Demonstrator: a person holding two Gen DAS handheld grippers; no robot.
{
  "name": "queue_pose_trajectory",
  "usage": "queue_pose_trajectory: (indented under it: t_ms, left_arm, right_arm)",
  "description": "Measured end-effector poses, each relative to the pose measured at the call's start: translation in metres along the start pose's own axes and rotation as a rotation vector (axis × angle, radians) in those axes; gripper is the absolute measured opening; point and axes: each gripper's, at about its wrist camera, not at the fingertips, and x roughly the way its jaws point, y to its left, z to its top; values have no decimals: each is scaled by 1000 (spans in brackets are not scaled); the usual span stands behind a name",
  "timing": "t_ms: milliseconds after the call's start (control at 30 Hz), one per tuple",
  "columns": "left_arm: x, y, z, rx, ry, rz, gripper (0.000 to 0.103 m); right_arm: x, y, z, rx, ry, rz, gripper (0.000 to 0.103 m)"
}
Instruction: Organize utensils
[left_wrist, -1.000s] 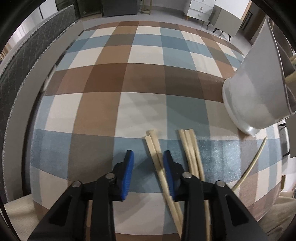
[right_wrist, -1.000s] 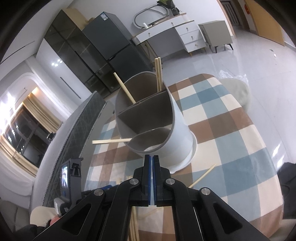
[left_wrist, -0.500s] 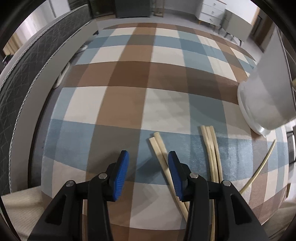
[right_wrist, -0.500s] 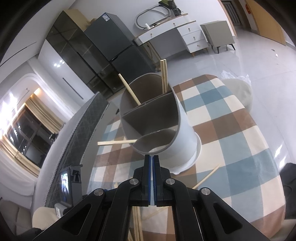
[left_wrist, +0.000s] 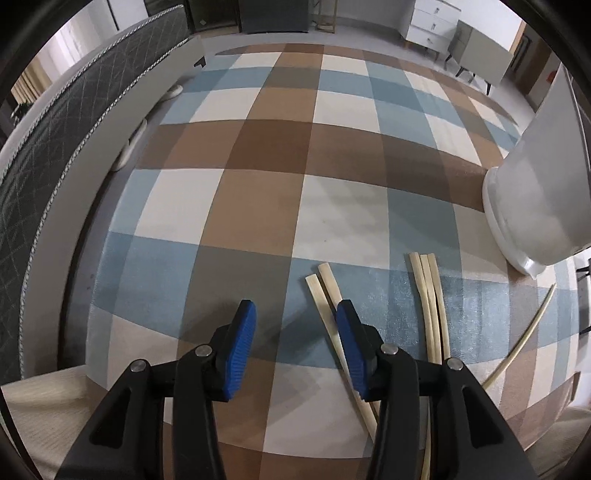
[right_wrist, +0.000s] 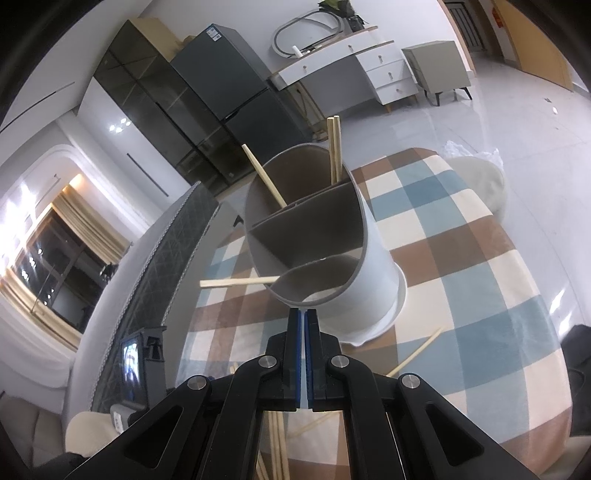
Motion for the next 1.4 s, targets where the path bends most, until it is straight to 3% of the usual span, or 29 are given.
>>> queue_pose_trajectory:
  t_ms: [100, 333, 533, 667, 833, 1033, 1200, 1300, 1400]
  left_arm:
    - [1, -2, 3, 3, 29, 19, 40]
    - [2, 10, -5, -55, 39, -14, 40]
    - [3, 7, -3, -33, 35, 13, 40]
    - [1, -1, 0, -14, 35, -24, 9]
    - [2, 1, 4, -43, 44, -90, 2]
    - [-22, 12, 3, -45, -40, -185, 2]
    - [-46, 30, 1, -67, -116, -297, 2]
    - [-50, 45, 4, -106, -128, -361, 2]
    - [-55, 53, 8, -145, -142, -404, 1]
  right_arm:
    - [0, 0, -1, -1, 0, 0, 3]
    - [0, 1, 0, 6, -2, 3, 3]
    - [0, 3, 0, 7, -2, 9, 3]
    - [1, 3, 0, 6, 5, 12, 3]
    - [1, 9, 5, -84, 44, -11, 3]
    - [12, 35, -10, -315, 172, -37, 4]
    - [36, 59, -41, -641, 382, -47, 9]
    - [59, 65, -62, -841, 528, -88, 13]
    - [79, 71, -83, -1003, 628, -64, 20]
